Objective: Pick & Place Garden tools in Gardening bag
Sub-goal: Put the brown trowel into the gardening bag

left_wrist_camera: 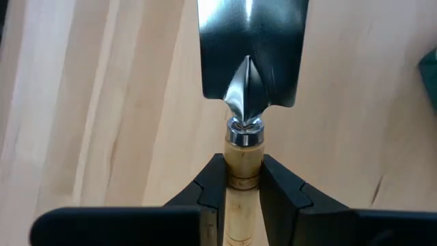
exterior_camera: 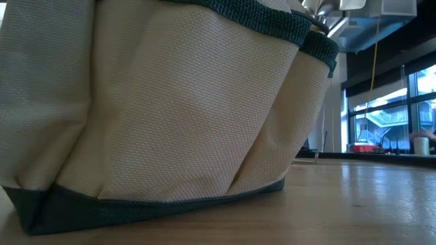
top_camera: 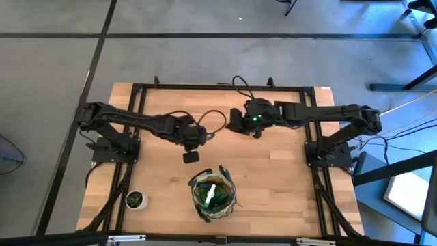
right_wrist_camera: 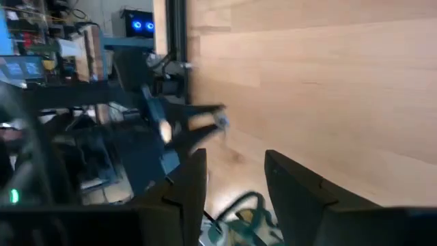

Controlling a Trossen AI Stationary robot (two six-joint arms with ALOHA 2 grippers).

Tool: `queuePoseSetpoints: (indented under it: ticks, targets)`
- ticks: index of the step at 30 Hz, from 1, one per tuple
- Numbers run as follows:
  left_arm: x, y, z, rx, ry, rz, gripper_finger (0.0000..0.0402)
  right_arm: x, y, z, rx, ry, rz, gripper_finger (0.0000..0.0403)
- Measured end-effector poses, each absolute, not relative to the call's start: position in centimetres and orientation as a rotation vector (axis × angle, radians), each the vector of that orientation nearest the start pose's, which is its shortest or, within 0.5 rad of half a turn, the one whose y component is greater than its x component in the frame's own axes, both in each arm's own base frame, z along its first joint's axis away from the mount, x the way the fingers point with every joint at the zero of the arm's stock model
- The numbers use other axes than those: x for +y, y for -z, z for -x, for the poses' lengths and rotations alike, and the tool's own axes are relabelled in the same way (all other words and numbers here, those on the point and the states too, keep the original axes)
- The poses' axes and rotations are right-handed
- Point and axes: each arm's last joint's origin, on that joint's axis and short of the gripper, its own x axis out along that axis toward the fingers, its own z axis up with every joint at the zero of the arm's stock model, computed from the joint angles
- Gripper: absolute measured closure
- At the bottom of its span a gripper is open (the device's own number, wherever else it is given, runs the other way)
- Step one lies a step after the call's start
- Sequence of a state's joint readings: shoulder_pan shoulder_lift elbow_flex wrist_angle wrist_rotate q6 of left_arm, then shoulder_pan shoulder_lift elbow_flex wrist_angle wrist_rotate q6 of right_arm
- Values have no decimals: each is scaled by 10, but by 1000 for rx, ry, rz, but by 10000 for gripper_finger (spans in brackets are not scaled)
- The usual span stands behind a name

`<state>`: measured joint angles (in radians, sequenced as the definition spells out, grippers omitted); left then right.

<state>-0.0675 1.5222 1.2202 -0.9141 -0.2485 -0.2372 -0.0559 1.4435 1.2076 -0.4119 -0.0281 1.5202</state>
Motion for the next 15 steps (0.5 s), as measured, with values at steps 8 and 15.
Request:
queuePoseSetpoints:
  ticks: [8,15]
  targets:
    - [-19,-266,-317,1135,-379,-40,352,-16,-294,-328,520,522,-1493,249]
    - [-20,-273,-325,1111,-374,-30,352,-13,-292,-330,521,528,-1489,249]
